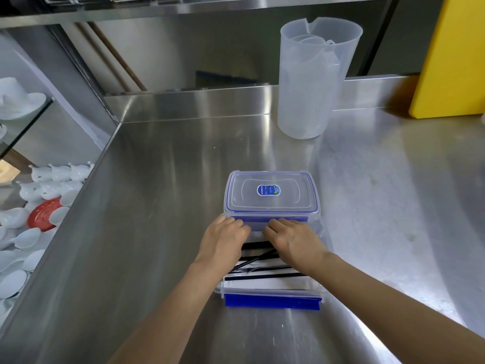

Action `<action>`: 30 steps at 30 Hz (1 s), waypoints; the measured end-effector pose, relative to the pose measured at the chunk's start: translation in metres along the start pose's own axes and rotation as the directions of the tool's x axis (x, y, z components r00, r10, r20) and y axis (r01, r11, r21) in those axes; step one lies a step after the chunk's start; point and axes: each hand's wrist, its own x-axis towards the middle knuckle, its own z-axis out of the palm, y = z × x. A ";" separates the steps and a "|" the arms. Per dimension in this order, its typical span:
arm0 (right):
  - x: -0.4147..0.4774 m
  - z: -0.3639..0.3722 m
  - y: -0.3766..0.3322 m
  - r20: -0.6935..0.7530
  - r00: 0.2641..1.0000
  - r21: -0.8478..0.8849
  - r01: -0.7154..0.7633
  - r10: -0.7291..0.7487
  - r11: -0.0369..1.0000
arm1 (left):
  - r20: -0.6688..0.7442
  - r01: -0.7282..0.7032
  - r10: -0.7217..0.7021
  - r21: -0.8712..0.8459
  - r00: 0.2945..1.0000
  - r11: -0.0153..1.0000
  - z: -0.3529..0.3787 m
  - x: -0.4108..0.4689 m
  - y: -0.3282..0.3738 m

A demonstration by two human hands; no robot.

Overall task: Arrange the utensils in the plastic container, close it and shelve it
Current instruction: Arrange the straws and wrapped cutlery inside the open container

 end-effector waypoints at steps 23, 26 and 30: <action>-0.003 -0.022 0.010 0.285 0.955 0.452 -0.055 -0.086 0.890 | -0.093 -0.198 0.179 -0.289 0.979 0.937 -0.008 -0.018 -0.018; 0.001 -0.029 0.012 0.397 0.916 0.489 -0.155 -0.061 0.858 | -0.059 -0.186 0.177 -0.279 0.982 0.942 -0.006 -0.018 -0.017; 0.004 -0.036 0.016 0.498 0.865 0.541 -0.249 -0.068 0.803 | -0.003 -0.200 0.204 -0.216 0.979 0.956 0.000 -0.018 -0.010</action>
